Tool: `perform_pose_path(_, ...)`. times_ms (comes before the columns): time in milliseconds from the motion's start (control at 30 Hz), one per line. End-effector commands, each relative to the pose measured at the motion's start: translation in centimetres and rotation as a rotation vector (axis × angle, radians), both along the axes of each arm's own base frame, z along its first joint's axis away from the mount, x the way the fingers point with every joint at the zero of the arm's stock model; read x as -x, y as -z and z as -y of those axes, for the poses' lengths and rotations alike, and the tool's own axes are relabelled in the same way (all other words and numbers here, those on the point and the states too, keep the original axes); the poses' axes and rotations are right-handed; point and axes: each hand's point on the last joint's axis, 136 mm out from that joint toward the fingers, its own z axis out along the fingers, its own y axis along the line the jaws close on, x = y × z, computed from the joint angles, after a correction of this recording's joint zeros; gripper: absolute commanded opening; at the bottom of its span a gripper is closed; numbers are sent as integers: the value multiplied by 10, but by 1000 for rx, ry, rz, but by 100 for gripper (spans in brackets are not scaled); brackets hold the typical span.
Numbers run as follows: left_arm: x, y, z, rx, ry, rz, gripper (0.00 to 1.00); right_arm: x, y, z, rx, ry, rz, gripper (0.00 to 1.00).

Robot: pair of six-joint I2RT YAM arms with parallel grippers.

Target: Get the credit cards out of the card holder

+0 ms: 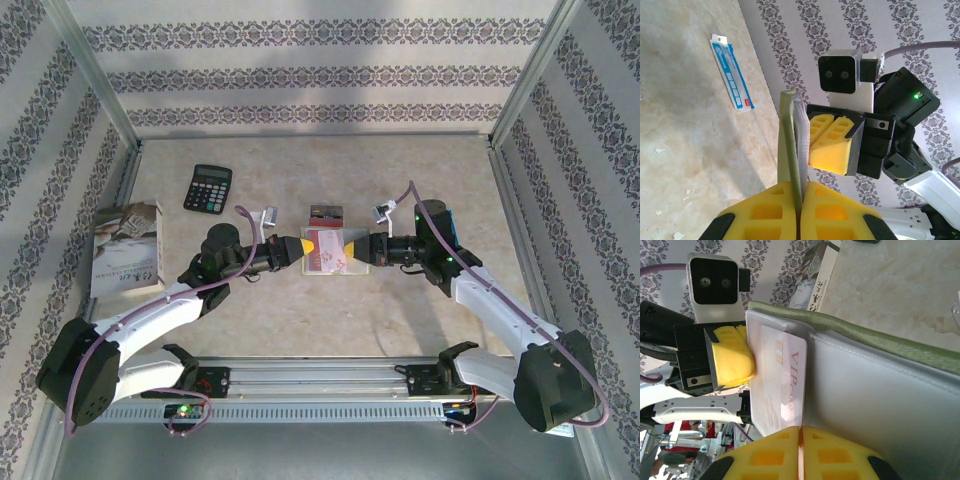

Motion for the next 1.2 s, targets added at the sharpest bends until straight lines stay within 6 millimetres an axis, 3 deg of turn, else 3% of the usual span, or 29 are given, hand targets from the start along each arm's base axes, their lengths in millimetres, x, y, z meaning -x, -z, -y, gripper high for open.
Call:
perform_pose_path(0,-3,-18,1,34,3,63,0,7,-8,-5,-29,-42,40,19)
perform_pose_path(100,-3,-18,1,33,5,60,0,6,-6,-6,-27,-37,39,25)
perform_pose_path(600,-2,-18,1,34,6,63,0,-6,8,-4,24,7,22,33)
perform_pose_path(1167,-7,-11,-1,34,-27,48,0,1,-6,-4,-26,-21,31,33)
